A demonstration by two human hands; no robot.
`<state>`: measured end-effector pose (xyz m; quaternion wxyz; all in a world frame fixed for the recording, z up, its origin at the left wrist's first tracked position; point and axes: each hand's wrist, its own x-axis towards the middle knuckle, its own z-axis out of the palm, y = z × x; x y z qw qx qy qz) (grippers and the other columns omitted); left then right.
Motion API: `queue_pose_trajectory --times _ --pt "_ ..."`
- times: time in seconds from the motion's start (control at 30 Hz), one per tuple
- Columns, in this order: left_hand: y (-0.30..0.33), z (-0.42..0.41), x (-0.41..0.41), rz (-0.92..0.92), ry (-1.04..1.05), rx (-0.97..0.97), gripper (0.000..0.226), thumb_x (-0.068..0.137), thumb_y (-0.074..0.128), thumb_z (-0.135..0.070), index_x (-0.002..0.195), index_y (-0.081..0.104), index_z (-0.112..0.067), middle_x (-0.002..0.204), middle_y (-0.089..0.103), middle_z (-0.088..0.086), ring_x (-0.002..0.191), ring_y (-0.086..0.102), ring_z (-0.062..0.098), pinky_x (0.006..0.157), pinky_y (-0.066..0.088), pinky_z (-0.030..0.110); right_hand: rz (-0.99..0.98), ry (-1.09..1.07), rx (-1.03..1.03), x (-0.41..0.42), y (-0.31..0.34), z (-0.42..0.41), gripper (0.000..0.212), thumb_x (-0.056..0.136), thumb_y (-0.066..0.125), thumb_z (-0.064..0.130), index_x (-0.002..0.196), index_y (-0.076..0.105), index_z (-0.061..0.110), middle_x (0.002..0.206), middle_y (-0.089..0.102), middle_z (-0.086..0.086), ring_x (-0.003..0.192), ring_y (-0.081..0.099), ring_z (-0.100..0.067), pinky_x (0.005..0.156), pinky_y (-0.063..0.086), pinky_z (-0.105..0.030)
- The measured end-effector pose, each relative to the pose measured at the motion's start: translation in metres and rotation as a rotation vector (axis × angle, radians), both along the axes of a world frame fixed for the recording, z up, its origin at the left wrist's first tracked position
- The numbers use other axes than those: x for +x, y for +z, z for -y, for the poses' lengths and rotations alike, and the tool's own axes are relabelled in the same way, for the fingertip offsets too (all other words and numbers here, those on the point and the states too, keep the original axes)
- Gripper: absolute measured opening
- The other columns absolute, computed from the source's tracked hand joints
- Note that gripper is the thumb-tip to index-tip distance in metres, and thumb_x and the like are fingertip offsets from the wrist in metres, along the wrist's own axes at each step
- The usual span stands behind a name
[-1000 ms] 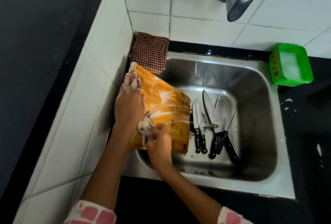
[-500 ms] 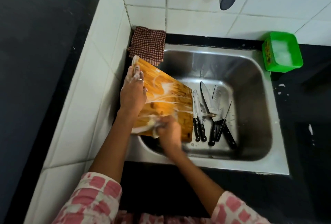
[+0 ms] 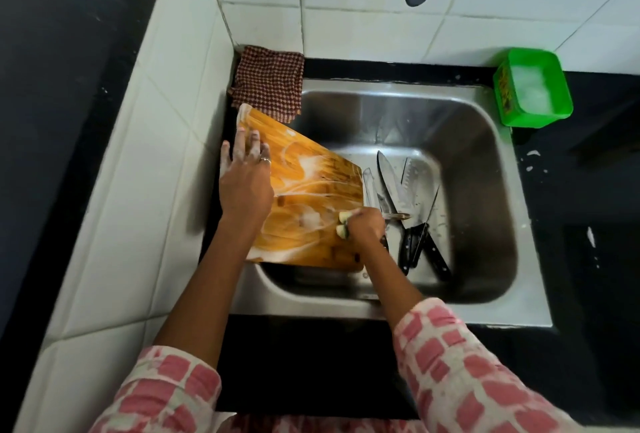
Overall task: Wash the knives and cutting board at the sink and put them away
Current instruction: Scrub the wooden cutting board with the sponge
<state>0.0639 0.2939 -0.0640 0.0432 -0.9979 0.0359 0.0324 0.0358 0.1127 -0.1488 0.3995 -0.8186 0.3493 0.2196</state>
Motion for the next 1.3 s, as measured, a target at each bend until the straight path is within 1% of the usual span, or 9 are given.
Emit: queue_pose_trajectory --times 0.07,0.27,0.43,0.63,0.77,0.93,1.03,1.17,1.3 --pt "0.000 0.000 -0.002 0.012 -0.032 -0.003 0.049 0.094 0.040 -0.014 0.141 0.034 -0.002 0.152 0.026 0.016 0.145 0.008 0.033 0.117 0.001 0.044 0.124 0.076 -0.023 0.003 0.009 -0.026 0.024 0.088 0.054 0.002 0.109 0.064 0.006 0.102 0.067 -0.006 0.070 0.058 -0.013 0.049 0.041 -0.013" --pt "-0.004 -0.001 -0.004 0.033 -0.110 0.015 0.051 0.087 0.031 -0.014 0.133 0.045 0.004 0.144 0.040 0.021 0.139 0.029 0.034 0.116 0.015 0.042 0.225 0.148 -0.077 -0.004 0.007 -0.035 0.022 0.088 0.054 0.002 0.103 0.068 0.011 0.095 0.071 -0.004 0.060 0.053 -0.004 0.042 0.034 -0.010" --pt "-0.016 -0.006 -0.002 0.136 -0.154 0.028 0.042 0.082 0.044 -0.014 0.115 0.062 0.005 0.125 0.059 0.022 0.123 0.051 0.036 0.106 0.034 0.046 0.214 0.033 -0.150 0.093 -0.019 0.001 0.024 0.090 0.049 0.004 0.104 0.068 0.010 0.105 0.070 -0.012 0.096 0.066 -0.027 0.078 0.051 -0.028" --pt "-0.013 -0.003 -0.003 0.073 -0.144 0.053 0.049 0.073 0.070 -0.012 0.118 0.060 0.006 0.128 0.057 0.022 0.125 0.049 0.036 0.107 0.034 0.046 0.158 0.023 -0.225 0.020 -0.036 0.014 0.021 0.088 0.053 0.001 0.098 0.070 0.007 0.099 0.069 -0.012 0.092 0.065 -0.028 0.075 0.051 -0.033" --pt "-0.008 -0.002 -0.003 0.011 -0.101 0.045 0.058 0.080 0.065 -0.019 0.131 0.049 0.003 0.141 0.044 0.020 0.136 0.035 0.033 0.114 0.021 0.042 0.084 0.062 -0.235 0.019 -0.043 0.024 0.017 0.087 0.054 0.002 0.094 0.069 0.003 0.098 0.070 -0.015 0.091 0.066 -0.028 0.074 0.053 -0.033" --pt "-0.010 -0.003 -0.004 0.024 -0.100 0.063 0.050 0.082 0.061 -0.014 0.128 0.053 0.004 0.137 0.048 0.021 0.134 0.038 0.034 0.113 0.024 0.043 0.181 -0.006 -0.140 0.048 -0.038 0.016 0.022 0.087 0.054 0.000 0.099 0.071 0.005 0.100 0.070 -0.014 0.092 0.066 -0.029 0.077 0.051 -0.032" --pt "-0.010 -0.004 -0.002 0.006 -0.101 0.034 0.057 0.081 0.065 -0.020 0.129 0.050 0.005 0.140 0.045 0.021 0.136 0.034 0.034 0.114 0.020 0.043 0.061 0.126 -0.160 0.007 -0.043 0.021 0.013 0.084 0.057 0.002 0.092 0.067 0.003 0.094 0.068 -0.016 0.092 0.065 -0.031 0.073 0.050 -0.032" --pt "-0.010 -0.004 -0.002 -0.005 -0.100 0.036 0.060 0.077 0.071 -0.023 0.126 0.052 0.006 0.137 0.049 0.021 0.134 0.038 0.035 0.113 0.022 0.043 -0.185 0.217 -0.149 -0.017 -0.037 0.022 0.026 0.085 0.060 0.013 0.108 0.060 0.002 0.115 0.063 -0.016 0.106 0.061 -0.031 0.084 0.050 -0.035" --pt "-0.009 -0.002 -0.003 0.019 -0.086 0.014 0.049 0.087 0.058 -0.016 0.131 0.048 0.005 0.141 0.044 0.020 0.138 0.032 0.033 0.115 0.017 0.041 -0.013 0.317 -0.174 -0.019 -0.004 -0.030 0.034 0.092 0.056 0.016 0.124 0.049 0.004 0.120 0.057 -0.010 0.108 0.059 -0.019 0.079 0.051 -0.023"
